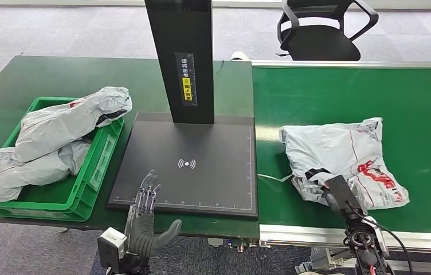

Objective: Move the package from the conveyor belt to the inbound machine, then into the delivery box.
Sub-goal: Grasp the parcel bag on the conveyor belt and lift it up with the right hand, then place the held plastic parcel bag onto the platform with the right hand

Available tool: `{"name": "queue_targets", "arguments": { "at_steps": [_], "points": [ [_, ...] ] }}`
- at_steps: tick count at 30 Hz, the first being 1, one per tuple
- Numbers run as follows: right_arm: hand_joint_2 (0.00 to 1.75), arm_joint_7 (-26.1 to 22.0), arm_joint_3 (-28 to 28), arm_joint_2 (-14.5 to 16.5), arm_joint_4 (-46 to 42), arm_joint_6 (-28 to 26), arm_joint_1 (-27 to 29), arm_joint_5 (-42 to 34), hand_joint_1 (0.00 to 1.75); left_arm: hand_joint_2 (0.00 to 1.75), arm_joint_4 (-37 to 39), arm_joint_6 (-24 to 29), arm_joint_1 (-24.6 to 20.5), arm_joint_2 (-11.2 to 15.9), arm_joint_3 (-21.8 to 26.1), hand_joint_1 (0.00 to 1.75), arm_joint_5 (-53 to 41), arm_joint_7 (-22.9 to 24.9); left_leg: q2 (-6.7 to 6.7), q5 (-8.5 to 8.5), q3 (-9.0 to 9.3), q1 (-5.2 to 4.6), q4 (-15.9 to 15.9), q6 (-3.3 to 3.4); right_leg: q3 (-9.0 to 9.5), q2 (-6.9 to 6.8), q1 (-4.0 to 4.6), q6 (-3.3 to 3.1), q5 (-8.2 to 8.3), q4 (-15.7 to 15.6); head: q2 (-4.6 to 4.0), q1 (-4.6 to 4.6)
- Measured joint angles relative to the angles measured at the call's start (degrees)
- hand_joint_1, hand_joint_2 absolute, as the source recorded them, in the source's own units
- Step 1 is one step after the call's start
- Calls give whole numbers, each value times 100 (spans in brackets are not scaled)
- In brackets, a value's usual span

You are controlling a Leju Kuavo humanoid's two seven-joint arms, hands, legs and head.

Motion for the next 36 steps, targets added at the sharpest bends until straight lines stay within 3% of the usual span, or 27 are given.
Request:
{"name": "queue_targets", "arguments": {
  "at_steps": [2, 5, 10, 15, 23, 28, 32, 36],
  "points": [
    [175, -458, -199, 162, -389, -265, 54, -707, 175, 175, 0, 42, 43, -3, 3, 0, -10, -35, 0, 0, -6, 0, 0, 0, -7, -1, 0, 0, 0, 1, 0, 1],
    [175, -977, -543, 447, -1316, -254, 276, -2188, 175, 175, 2, 108, 77, -5, 2, 0, -24, -69, -6, 0, -14, 0, 0, 0, -12, -8, 0, 0, -3, 1, 0, 1],
    [175, -1154, -907, 825, -2804, 280, 709, -3775, 175, 175, 29, 179, 79, -5, 10, 0, 9, -98, -6, -4, -22, -2, 0, 1, -19, -9, -2, 0, -5, 0, 0, 1],
    [175, -1160, -974, 1127, -3851, 925, 1061, -4035, 175, 175, 33, 197, 127, -5, 40, 0, 20, -117, -5, -4, -20, -1, -1, 0, -19, -9, -1, -1, -5, 0, 0, 1],
    [175, -1160, -607, 1574, -4817, 1577, 1278, -3563, 175, 175, 79, 187, 88, -16, 65, 0, 18, -155, -2, -2, -18, 0, -2, -1, -16, -7, 1, -1, -4, 1, 0, 2],
    [175, -1141, 127, 1515, -4507, 1804, 774, -3290, 175, 175, 223, 38, -120, -32, 62, 0, -55, -163, 7, 1, -16, -1, -2, 2, -15, 2, -1, -3, 0, 1, 0, 1],
    [175, -974, 625, 1345, -3353, 2113, -170, -3418, 175, 175, 415, -62, -349, -49, 46, 0, -110, -177, 5, 15, -14, -2, 0, 8, -12, -1, -1, 0, 9, 2, 0, 2],
    [175, -799, 991, 1287, -2076, 1985, -1094, -3011, 175, 175, 530, -72, -494, -52, 41, 0, -143, -177, 5, 19, -14, -1, 1, 7, -15, 1, 0, -3, 15, 3, 0, 2]
  ]
}}
